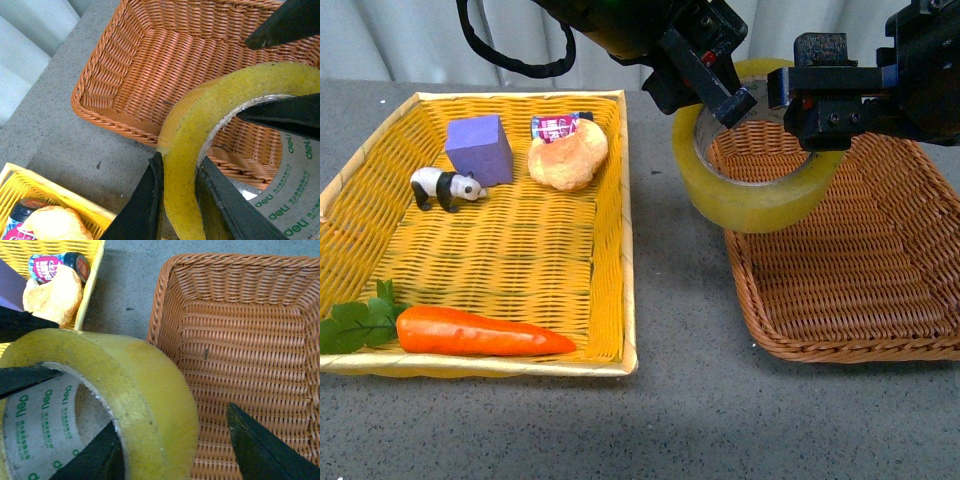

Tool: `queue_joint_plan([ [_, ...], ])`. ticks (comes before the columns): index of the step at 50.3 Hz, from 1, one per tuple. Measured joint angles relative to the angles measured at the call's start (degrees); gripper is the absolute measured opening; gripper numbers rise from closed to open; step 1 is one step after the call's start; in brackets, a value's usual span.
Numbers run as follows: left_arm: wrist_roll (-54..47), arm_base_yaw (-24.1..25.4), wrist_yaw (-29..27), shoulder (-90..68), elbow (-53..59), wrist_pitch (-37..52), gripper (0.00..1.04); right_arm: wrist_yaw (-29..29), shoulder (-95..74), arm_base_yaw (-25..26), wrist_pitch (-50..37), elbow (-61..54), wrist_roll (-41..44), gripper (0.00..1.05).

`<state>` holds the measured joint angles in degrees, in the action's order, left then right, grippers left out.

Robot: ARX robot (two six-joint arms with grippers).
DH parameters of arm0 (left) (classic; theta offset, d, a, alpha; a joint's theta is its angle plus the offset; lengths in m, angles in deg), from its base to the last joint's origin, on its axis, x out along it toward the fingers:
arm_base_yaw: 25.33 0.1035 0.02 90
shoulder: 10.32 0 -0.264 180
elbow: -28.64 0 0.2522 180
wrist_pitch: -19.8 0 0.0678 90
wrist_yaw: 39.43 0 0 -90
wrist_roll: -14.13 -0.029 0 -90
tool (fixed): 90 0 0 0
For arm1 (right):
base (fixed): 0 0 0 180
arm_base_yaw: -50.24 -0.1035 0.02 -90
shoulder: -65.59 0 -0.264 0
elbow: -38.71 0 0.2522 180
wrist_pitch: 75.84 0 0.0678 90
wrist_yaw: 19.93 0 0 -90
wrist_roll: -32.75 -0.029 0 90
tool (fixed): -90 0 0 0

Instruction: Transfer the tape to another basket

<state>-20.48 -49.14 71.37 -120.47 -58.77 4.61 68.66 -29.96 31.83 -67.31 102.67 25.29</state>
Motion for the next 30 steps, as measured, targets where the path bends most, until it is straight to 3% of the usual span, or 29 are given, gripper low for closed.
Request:
queue_joint_plan([
  [2, 0.4, -0.1, -0.5, 0.0, 0.0, 0.2, 0.15, 0.5, 0.0, -0.2, 0.6, 0.2, -1.0, 0.45],
  [8, 5.4, -1.3, -9.2, 0.0, 0.6, 3.8, 0.15, 0.6, -0.3, -0.1, 0.8, 0.9, -2.2, 0.28],
  [16, 7.0, -1.8, -9.6, 0.3, 0.7, 3.8, 0.16, 1.0, -0.5, 0.3, 0.8, 1.2, -3.8, 0.18],
  [30, 8.0, -0.6, -5.4, 4.7, 3.1, -3.1, 0.73, 2.3, -2.9, 4.4, -2.1, 1.5, -3.4, 0.16],
])
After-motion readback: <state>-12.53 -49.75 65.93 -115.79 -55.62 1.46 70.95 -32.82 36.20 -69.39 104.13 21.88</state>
